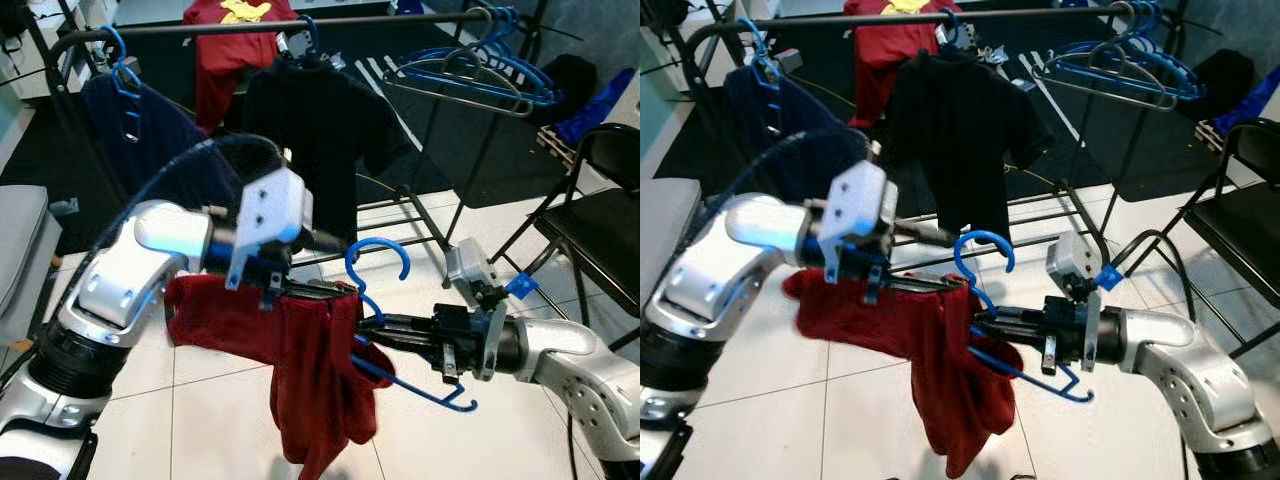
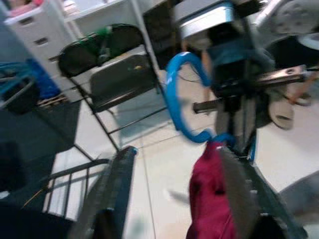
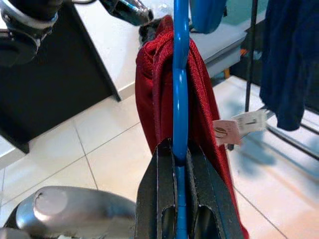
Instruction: Hang hanger
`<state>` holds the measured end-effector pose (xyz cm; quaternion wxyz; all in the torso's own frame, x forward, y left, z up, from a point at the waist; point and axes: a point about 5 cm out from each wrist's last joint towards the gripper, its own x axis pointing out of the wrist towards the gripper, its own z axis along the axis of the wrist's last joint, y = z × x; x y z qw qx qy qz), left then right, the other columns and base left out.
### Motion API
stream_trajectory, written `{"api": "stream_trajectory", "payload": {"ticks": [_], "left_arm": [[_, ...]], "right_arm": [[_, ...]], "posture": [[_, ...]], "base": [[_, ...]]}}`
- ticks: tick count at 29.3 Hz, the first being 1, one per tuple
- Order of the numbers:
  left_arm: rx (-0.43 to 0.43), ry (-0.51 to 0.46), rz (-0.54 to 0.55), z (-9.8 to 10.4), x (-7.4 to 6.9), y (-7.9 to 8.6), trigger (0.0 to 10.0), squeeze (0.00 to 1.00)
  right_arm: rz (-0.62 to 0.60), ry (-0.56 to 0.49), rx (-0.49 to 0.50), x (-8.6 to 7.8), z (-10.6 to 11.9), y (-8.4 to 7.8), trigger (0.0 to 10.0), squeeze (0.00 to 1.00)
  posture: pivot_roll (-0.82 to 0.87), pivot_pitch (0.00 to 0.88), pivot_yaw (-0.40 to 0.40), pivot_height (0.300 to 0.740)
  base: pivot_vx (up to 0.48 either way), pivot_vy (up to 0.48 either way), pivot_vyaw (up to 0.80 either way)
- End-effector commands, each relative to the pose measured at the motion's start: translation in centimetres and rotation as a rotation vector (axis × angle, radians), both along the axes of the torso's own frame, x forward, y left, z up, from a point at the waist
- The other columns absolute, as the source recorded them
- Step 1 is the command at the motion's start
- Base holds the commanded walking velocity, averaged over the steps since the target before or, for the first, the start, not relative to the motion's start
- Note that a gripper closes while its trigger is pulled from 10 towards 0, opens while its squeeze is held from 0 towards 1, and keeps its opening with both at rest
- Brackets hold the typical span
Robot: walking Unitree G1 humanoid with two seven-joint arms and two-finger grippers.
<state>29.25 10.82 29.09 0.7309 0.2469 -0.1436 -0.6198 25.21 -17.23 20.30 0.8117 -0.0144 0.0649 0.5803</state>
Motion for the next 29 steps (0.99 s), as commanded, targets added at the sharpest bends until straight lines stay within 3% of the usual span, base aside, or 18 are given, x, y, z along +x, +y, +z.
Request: {"api": "stream_trajectory", "payload": {"ticks": [1,2,3,4,5,8,9,14,17,19,20,21,24,26,29], "left_arm": [[-0.075,0.011,0.037,0.6,0.5,0.9,10.0,0.53],[-0.103,0.017,0.056,0.9,0.8,1.3,10.0,0.25],[-0.103,0.017,0.056,0.9,0.8,1.3,10.0,0.25],[-0.136,0.025,0.08,1.1,1.0,1.9,10.0,0.13],[-0.161,0.031,0.103,1.2,1.2,2.5,10.0,0.09],[-0.179,0.034,0.124,1.4,1.4,3.1,10.0,0.07],[-0.272,0.047,0.2,1.8,2.1,5.0,10.0,0.04],[-0.38,0.089,0.245,2.1,2.7,6.6,10.0,0.0],[-0.576,0.198,0.332,0.7,3.9,9.8,10.0,0.0],[-0.576,0.198,0.332,0.7,3.9,9.8,10.0,0.0],[-0.693,0.276,0.362,-0.9,4.3,10.8,10.0,0.0],[-0.718,0.299,0.361,-1.4,4.3,10.8,10.0,0.0],[-0.731,0.311,0.358,-1.8,4.3,10.8,10.0,0.0],[-0.77,0.349,0.353,-3.3,4.3,10.2,10.0,0.0],[-0.802,0.361,0.359,-4.0,4.3,10.1,10.0,0.0]], "right_arm": [[-0.011,-0.044,0.05,0.1,0.9,-0.1,0.0,0.0],[-0.019,-0.051,0.061,0.1,1.1,-0.2,0.0,0.0],[-0.019,-0.051,0.061,0.1,1.1,-0.2,0.0,0.0],[-0.03,-0.061,0.073,0.2,1.3,-0.4,0.0,0.0],[-0.042,-0.071,0.086,0.2,1.5,-0.5,0.0,0.0],[-0.052,-0.08,0.098,0.2,1.8,-0.7,0.0,0.0],[-0.085,-0.12,0.135,0.2,2.8,-1.6,0.0,0.0],[-0.09,-0.147,0.18,-0.1,4.0,-2.2,0.0,0.0],[-0.091,-0.227,0.28,-0.7,6.7,-3.4,0.0,0.0],[-0.091,-0.227,0.28,-0.7,6.7,-3.4,0.0,0.0],[-0.084,-0.292,0.346,-1.2,8.8,-4.3,0.0,0.0],[-0.079,-0.31,0.364,-1.3,9.4,-4.5,0.0,0.0],[-0.076,-0.319,0.374,-1.4,9.7,-4.6,0.0,0.0],[-0.063,-0.34,0.382,-1.5,10.4,-4.5,0.0,0.0],[-0.059,-0.348,0.383,-1.5,10.6,-4.5,0.0,0.0]], "posture": [[-0.03,0.164,0.031,0.74],[-0.03,0.164,0.031,0.74],[-0.03,0.164,0.031,0.74],[-0.03,0.167,0.034,0.74],[-0.03,0.168,0.036,0.74],[-0.03,0.168,0.036,0.74],[-0.03,0.168,0.038,0.74],[-0.03,0.168,0.038,0.74],[-0.03,0.166,0.041,0.74],[-0.03,0.166,0.041,0.74],[-0.04,0.164,0.039,0.74],[-0.04,0.164,0.039,0.74],[-0.04,0.164,0.039,0.74],[-0.05,0.161,0.034,0.74],[-0.05,0.163,0.036,0.74]], "base": [[0.0,0.0,0.0],[0.0,0.0,0.0],[0.0,0.0,0.0],[0.0,0.0,0.0],[0.0,0.0,0.0],[0.0,0.0,0.0],[0.0,0.0,0.0],[0.0,0.0,0.0],[0.0,0.0,0.0],[0.0,0.0,0.0],[0.0,0.0,0.0],[0.0,0.0,0.0],[0.0,0.0,0.0],[0.0,0.0,0.0],[0.0,0.0,0.0]]}}
